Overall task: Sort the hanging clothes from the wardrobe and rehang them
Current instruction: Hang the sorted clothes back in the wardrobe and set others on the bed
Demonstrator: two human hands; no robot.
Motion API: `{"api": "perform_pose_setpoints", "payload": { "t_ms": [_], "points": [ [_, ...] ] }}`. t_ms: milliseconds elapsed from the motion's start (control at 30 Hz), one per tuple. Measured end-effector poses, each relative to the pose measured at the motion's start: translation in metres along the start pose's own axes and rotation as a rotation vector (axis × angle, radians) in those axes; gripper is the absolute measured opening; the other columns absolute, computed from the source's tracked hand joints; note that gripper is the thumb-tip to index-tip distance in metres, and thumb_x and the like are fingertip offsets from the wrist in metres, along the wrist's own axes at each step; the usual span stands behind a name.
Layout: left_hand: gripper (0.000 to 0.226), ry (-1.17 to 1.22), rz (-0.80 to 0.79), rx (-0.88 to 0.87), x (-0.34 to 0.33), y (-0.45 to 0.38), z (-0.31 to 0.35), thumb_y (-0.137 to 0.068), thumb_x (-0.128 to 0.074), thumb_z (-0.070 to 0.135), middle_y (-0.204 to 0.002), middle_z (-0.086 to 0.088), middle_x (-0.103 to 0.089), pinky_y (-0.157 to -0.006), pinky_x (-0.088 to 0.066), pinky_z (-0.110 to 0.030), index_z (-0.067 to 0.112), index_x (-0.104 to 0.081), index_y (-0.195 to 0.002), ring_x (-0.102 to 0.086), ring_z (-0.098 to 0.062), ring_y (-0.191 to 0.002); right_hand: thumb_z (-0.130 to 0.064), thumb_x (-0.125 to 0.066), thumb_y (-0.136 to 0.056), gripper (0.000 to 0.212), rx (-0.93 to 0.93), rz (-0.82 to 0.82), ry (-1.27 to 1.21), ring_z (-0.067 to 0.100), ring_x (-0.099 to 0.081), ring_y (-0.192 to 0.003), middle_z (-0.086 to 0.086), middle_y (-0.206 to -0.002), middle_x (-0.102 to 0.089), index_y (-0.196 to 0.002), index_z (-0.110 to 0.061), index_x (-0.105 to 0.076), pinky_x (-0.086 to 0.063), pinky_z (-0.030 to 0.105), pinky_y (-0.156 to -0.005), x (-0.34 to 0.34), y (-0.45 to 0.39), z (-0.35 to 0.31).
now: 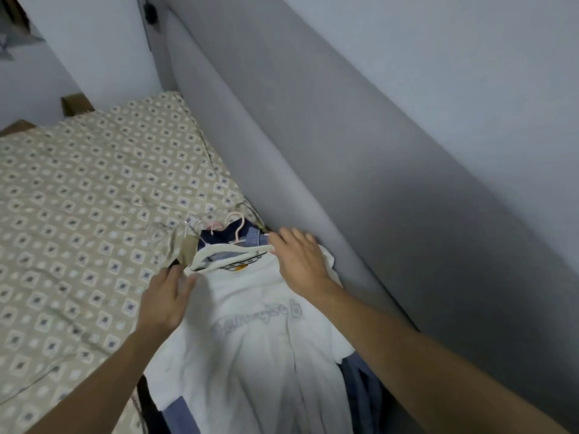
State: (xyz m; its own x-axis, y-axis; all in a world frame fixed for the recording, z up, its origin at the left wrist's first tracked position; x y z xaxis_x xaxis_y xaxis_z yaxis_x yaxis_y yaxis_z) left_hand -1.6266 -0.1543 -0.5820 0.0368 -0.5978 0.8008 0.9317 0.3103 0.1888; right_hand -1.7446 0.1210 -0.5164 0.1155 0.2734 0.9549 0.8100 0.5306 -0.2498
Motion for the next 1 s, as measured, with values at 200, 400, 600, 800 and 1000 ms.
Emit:
{"api": "perform_pose_setpoints", "payload": {
  "t_ms": [200, 400, 600, 800, 1000],
  "points": [
    [0.039, 0.04, 0.075, -0.315, 0.059, 0.058, 0.048, -0.103, -0.034, 0.061, -0.072, 0.008, -0.047, -0.063, -0.043, -0.046, 0.032, -0.035, -0.077, -0.048, -0.017, -0.072, -0.027, -0.062, -0.101, 0.011, -0.185, 0.044, 0.009, 0.024, -0.055, -0.091, -0.004, -0.099, -0.058, -0.098, -0.025, -0.051, -0.044, 0.042, -0.074, 0.1, 0.077, -0.028],
    [0.041, 0.07, 0.03, -0.571, 0.104, 0.122, 0.112, -0.1, -0.039, 0.062, -0.071, 0.007, -0.05, -0.062, -0.045, -0.045, 0.028, -0.044, -0.077, -0.05, -0.016, -0.071, -0.037, -0.049, -0.102, 0.014, -0.371, 0.119, -0.01, 0.02, -0.052, -0.092, -0.005, -0.098, -0.054, -0.097, -0.024, -0.054, -0.044, 0.038, -0.077, 0.201, 0.178, -0.057],
    [0.052, 0.062, -0.033, -0.752, 0.13, 0.191, 0.199, -0.096, -0.036, 0.072, -0.071, 0.007, -0.055, -0.062, -0.048, -0.04, 0.027, -0.05, -0.076, -0.053, -0.009, -0.073, -0.042, -0.048, -0.103, 0.021, -0.521, 0.241, 0.069, 0.02, -0.054, -0.087, -0.005, -0.095, -0.055, -0.095, -0.023, -0.055, -0.047, 0.037, -0.069, 0.297, 0.28, -0.084],
    [0.047, 0.095, -0.042, -0.981, 0.141, 0.275, 0.291, -0.092, -0.039, 0.073, -0.068, 0.006, -0.053, -0.057, -0.047, -0.038, 0.031, -0.047, -0.071, -0.054, -0.014, -0.069, -0.044, -0.041, -0.106, 0.032, -0.738, 0.329, 0.048, 0.018, -0.054, -0.096, -0.003, -0.102, -0.057, -0.101, -0.019, -0.062, -0.048, 0.034, -0.082, 0.373, 0.393, -0.112],
    [0.03, 0.125, -0.107, -1.21, 0.128, 0.368, 0.355, -0.092, -0.043, 0.071, -0.072, 0.007, -0.055, -0.059, -0.049, -0.043, 0.046, -0.051, -0.078, -0.056, -0.022, -0.07, -0.041, -0.045, -0.105, 0.033, -0.92, 0.461, 0.081, 0.019, -0.057, -0.098, -0.001, -0.103, -0.059, -0.103, -0.016, -0.065, -0.047, 0.032, -0.084, 0.437, 0.512, -0.168]
  ]
}}
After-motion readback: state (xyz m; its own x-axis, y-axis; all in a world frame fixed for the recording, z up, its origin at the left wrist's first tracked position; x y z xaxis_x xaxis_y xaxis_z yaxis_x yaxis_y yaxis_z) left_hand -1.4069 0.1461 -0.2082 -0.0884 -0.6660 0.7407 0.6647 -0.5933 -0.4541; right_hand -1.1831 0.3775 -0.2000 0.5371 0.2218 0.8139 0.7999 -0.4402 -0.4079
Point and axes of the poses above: each hand's wrist, its own y-axis away from the middle knuckle, its own x-axis out of the back of the hand, z = x × y, the point moved 4 cm from there along -y, towards the middle knuckle
